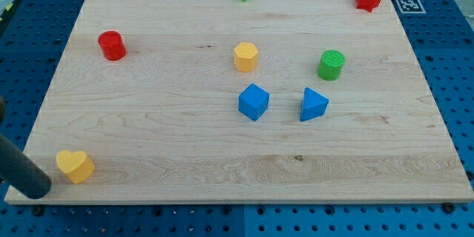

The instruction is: Move the yellow heart diagonally to the blue cube

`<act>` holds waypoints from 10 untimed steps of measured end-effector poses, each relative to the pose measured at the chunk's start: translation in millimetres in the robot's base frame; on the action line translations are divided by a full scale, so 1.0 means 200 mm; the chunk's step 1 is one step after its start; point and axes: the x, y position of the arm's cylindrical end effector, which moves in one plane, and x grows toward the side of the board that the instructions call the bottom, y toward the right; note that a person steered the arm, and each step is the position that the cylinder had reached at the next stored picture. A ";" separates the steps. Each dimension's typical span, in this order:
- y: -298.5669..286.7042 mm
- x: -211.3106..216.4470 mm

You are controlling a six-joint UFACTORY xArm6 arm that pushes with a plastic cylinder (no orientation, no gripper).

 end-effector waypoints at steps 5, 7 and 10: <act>0.22 -0.14; 0.09 -0.27; 0.47 -0.26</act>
